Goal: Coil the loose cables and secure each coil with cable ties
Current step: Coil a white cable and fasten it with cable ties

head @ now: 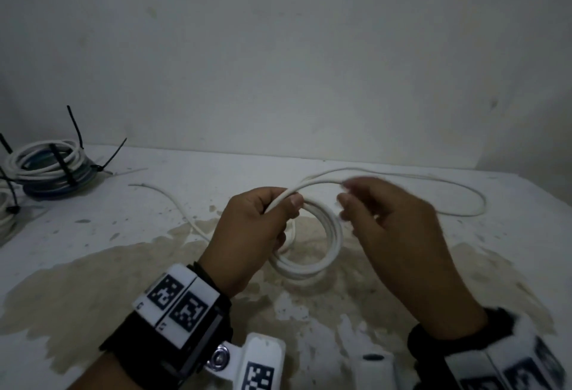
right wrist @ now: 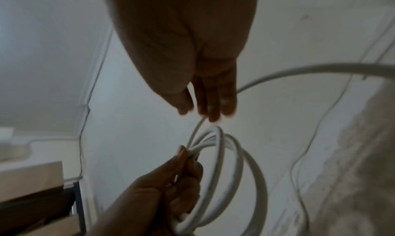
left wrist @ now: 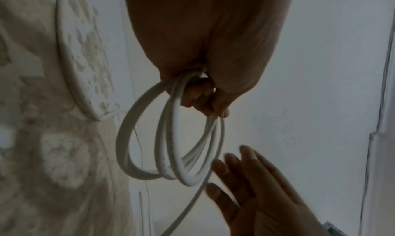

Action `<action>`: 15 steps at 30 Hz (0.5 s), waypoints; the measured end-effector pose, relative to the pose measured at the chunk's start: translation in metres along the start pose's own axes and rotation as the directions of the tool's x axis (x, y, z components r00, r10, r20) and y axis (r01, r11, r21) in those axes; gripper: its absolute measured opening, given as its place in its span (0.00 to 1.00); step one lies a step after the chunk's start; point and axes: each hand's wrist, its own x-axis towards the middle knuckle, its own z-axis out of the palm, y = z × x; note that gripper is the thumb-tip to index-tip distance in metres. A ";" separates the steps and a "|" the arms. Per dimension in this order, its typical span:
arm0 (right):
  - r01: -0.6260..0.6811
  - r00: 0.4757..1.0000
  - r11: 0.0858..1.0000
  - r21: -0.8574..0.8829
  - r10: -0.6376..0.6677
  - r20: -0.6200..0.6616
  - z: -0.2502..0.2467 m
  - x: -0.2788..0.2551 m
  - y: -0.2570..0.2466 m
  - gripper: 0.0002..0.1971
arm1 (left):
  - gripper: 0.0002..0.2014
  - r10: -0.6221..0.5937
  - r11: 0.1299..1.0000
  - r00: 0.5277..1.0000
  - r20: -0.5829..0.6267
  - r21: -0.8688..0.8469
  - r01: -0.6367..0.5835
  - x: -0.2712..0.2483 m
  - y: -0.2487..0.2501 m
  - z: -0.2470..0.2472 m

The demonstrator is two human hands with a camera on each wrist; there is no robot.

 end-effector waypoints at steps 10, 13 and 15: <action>-0.071 0.985 0.997 0.034 0.064 0.160 0.018 -0.003 0.011 0.11 | 0.11 0.055 0.992 0.991 -0.120 -0.107 -0.068 -0.002 -0.009 0.003; -0.245 0.964 0.930 0.273 0.203 0.175 0.031 -0.012 0.004 0.13 | 0.11 0.026 0.980 0.983 -0.183 -0.190 -0.061 -0.003 -0.012 0.006; -0.348 0.934 0.849 0.398 0.279 0.222 0.039 -0.017 -0.001 0.16 | 0.12 -0.006 0.956 0.977 -0.212 -0.287 -0.056 -0.003 -0.013 0.005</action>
